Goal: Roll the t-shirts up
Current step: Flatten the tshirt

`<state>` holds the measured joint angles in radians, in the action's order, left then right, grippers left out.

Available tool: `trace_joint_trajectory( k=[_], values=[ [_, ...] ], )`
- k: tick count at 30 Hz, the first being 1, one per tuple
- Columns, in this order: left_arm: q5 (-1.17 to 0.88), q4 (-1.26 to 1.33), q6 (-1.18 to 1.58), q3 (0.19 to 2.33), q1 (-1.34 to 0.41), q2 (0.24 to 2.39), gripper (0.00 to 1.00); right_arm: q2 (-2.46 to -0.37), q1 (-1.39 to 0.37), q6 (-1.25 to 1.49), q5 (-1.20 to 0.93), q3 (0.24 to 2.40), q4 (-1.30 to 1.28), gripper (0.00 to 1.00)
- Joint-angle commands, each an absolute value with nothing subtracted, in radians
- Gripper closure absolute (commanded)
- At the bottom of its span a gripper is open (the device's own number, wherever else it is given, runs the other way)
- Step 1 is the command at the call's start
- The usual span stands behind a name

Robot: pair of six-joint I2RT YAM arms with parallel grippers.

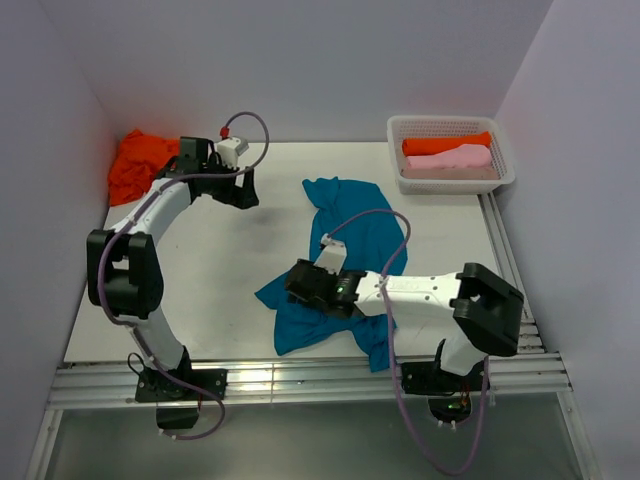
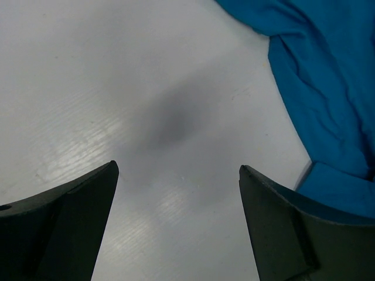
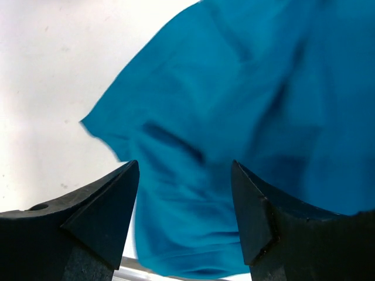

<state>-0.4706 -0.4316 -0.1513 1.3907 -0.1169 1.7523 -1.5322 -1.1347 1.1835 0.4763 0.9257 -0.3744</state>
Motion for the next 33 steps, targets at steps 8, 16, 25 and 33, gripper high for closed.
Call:
trace_joint_trajectory(
  k=[8,16,25,33],
  values=[
    [-0.551,-0.411,-0.137,1.482,-0.210,1.851,0.10,-1.623,-1.178,1.427,0.561,0.985,-0.482,0.29],
    [-0.528,-0.356,-0.100,1.612,-0.287,2.011,0.09,-1.591,-1.177,1.509,0.563,0.897,-0.512,0.27],
    [-0.489,-0.285,0.043,1.894,-0.348,2.291,0.09,-1.536,-1.175,1.566,0.540,0.752,-0.425,0.34],
    [-0.448,-0.235,0.106,1.997,-0.376,2.421,0.09,-1.513,-1.172,1.577,0.535,0.701,-0.396,0.46]
  ],
)
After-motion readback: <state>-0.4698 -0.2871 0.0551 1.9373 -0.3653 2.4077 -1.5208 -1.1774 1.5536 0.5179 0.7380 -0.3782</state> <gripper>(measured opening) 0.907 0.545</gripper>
